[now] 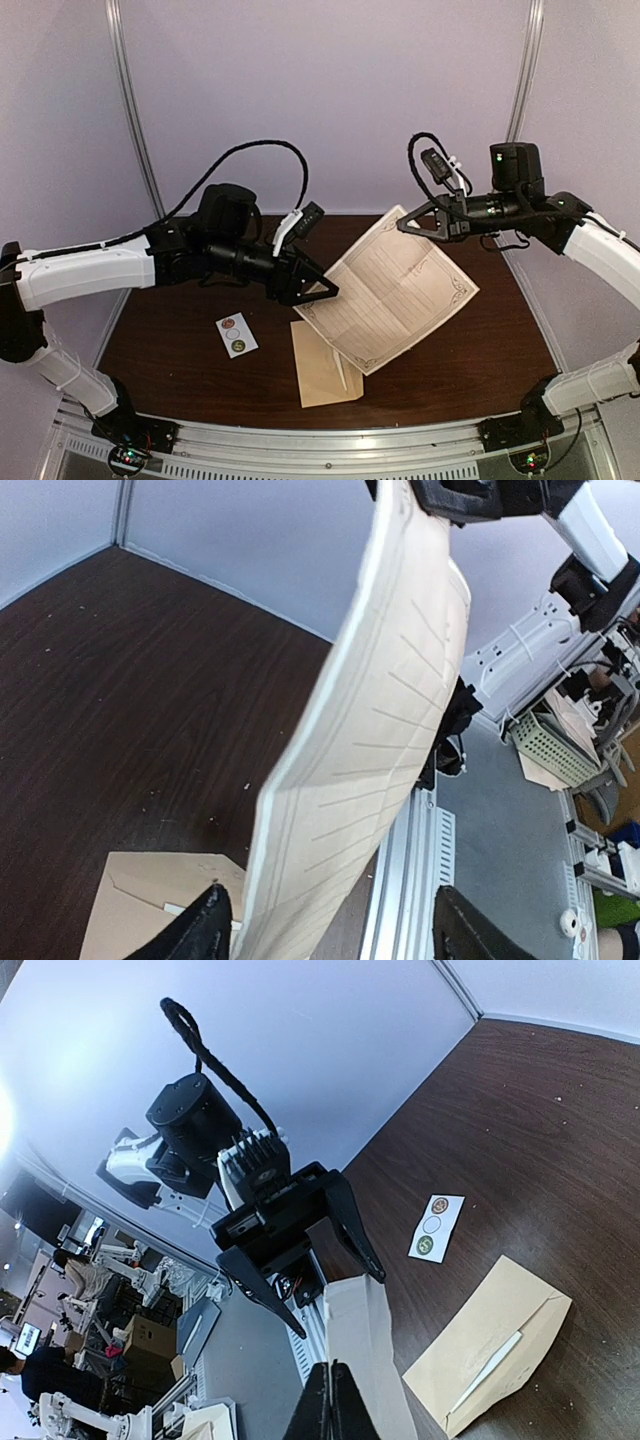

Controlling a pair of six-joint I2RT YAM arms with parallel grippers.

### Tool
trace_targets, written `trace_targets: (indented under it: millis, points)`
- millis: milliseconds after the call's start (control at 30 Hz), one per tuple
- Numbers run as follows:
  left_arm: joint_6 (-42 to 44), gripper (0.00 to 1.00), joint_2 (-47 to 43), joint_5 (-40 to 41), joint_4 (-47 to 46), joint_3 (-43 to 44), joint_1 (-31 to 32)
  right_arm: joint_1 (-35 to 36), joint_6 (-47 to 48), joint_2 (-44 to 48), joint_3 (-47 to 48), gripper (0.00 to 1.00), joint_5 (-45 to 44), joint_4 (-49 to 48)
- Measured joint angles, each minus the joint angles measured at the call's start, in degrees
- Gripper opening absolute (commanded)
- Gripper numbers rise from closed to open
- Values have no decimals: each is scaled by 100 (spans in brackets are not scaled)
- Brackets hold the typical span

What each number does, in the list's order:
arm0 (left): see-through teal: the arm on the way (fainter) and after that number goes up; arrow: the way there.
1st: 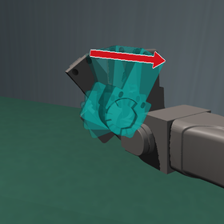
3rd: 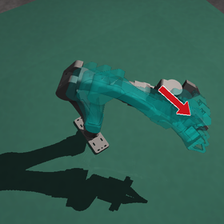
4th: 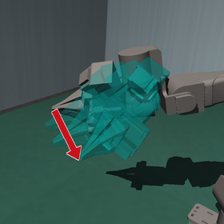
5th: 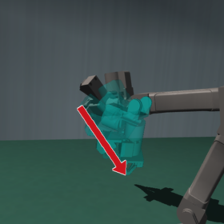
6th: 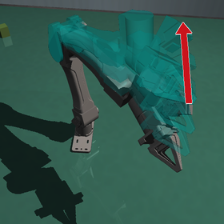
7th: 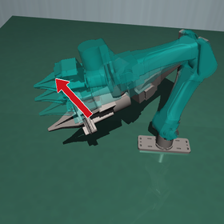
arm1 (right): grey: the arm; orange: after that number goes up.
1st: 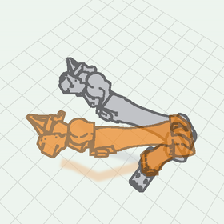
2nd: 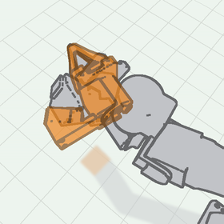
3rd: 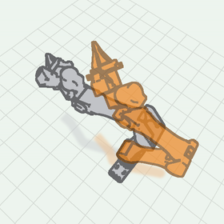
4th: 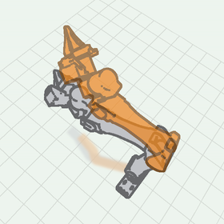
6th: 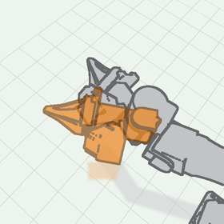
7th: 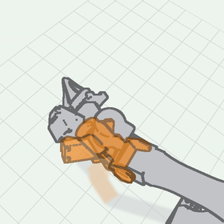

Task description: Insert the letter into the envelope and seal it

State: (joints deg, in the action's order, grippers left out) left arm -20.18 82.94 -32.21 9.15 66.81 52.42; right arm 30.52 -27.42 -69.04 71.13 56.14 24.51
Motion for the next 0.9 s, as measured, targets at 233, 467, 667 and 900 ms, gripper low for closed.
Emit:
trace_targets:
  millis: [233,467,667,900]
  points:
    - [81,41,17,-413,63,-59,0,70,-24,0,0,0,48,-44]
    - [76,25,50,-494,81,-59,0,76,-20,-11,0,0,48,-44]
    - [33,0,74,-555,85,-92,0,76,-17,-68,0,0,48,-44]
    - [-63,0,9,-254,81,-223,0,101,-26,-70,20,39,2,-76]
